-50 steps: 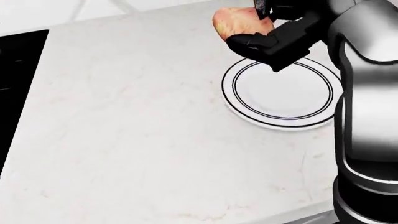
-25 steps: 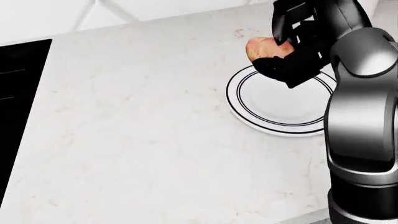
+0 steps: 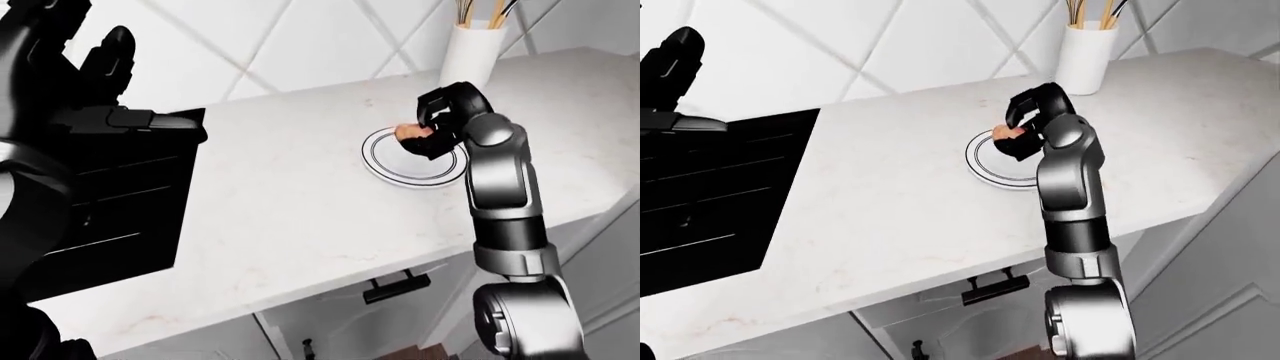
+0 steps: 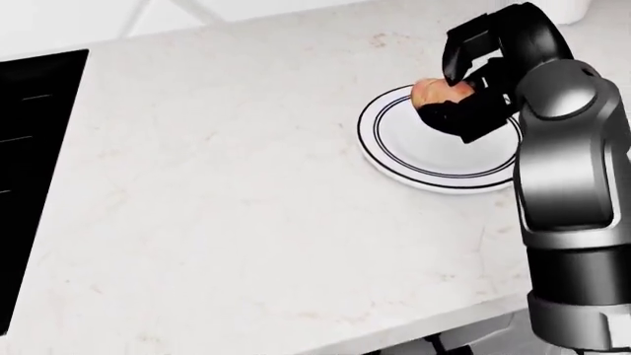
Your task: Pick the sweet potato from the top rack in the oven and place it on the plate on the counter.
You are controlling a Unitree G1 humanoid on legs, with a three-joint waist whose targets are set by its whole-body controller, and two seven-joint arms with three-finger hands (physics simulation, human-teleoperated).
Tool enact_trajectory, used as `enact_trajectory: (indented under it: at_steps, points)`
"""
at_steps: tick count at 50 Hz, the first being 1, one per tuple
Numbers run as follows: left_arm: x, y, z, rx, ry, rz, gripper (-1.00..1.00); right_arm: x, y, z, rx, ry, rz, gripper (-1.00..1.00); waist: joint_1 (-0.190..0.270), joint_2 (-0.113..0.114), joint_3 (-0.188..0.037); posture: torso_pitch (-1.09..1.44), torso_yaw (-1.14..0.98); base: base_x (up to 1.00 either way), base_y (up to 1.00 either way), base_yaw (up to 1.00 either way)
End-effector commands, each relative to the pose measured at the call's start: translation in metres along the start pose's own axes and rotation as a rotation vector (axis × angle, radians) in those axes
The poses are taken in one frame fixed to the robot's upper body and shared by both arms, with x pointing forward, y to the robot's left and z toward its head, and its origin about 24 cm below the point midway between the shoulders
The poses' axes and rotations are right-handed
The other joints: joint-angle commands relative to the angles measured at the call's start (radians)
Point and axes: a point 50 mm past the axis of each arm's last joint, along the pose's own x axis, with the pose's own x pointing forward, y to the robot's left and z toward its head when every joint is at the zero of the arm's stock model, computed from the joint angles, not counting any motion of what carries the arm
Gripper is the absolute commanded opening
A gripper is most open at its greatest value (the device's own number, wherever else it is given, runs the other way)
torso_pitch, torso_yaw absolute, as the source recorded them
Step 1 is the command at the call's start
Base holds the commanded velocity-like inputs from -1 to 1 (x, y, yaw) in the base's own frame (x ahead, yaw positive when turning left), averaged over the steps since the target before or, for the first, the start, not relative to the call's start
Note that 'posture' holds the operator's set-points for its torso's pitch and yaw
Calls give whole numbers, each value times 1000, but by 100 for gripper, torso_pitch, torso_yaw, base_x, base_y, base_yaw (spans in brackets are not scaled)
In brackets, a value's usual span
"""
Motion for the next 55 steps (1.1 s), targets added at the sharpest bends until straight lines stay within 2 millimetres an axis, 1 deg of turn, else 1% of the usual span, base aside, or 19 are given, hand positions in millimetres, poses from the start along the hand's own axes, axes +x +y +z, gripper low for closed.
enact_trajectory:
  at_steps: [1,2,9,14,17,18,20,23,24,26,31,35,42,45,48,49,50,53,55]
  points:
    - [-1,2,13,3,-70,16,100,-4,-12,20,-9,-93,-55,-83,0,0,-21,-14,0,0,0,0]
    - [-1,2,13,3,-70,15,100,-1,-12,20,-10,-87,-57,-57,0,0,-22,-14,0,0,0,0]
    - [-3,2,13,2,-71,15,100,9,-11,13,-14,-63,-67,-66,2,-1,-28,-14,0,0,0,0]
    - [-3,3,13,0,-75,17,100,11,-4,5,-21,-49,-46,-56,3,-2,-29,-14,0,0,0,0]
    - [-3,4,14,0,-75,18,100,12,-3,3,-17,-45,-41,-38,3,-3,-31,-14,0,0,0,0]
    - [-3,4,14,0,-74,18,100,12,-3,4,-12,-45,-39,-25,3,-3,-32,-14,0,0,0,0]
    - [-3,3,14,2,-74,18,100,12,-4,4,-18,-42,-42,-15,3,-3,-33,-14,0,0,0,0]
    - [-3,3,15,1,-75,17,100,13,-4,2,-30,-38,-49,15,4,-3,-34,-14,0,0,0,0]
    - [-3,3,14,2,-75,17,100,12,-4,0,-37,-31,-51,40,4,-3,-34,-14,0,0,0,0]
    - [-3,3,14,2,-74,16,100,12,-3,-1,-45,-30,-51,47,4,-4,-34,-14,0,0,0,0]
    - [-3,4,15,2,-75,18,100,7,-12,6,-52,-45,-62,45,4,-6,-36,-14,0,0,0,0]
    - [-2,3,16,-1,-78,17,100,-6,-26,22,-54,-84,-83,42,5,-7,-33,-14,0,0,0,0]
    - [-5,2,20,-4,-86,14,100,-49,-35,56,7,-218,-86,36,4,-9,-23,-14,0,0,0,0]
    - [-9,2,22,-7,-90,14,100,-64,-32,58,15,-253,-81,33,4,-10,-19,-14,0,0,0,0]
    - [-15,5,28,-17,-103,17,100,-87,-37,58,37,-297,-101,18,3,-11,-16,-14,0,0,0,0]
    - [-17,6,30,-19,-107,17,100,-90,-38,58,34,-300,-109,19,3,-11,-15,-14,0,0,0,0]
    - [-22,8,37,-22,-122,19,100,-99,-42,60,31,-317,-120,21,3,-11,-13,-14,0,0,0,0]
    - [-34,16,48,-42,-142,37,100,-121,-50,67,30,-357,-143,37,1,-8,-7,-14,0,0,0,0]
    - [-37,20,45,-41,-135,52,100,-129,-55,67,28,-364,-161,50,-1,-4,2,-14,0,0,0,0]
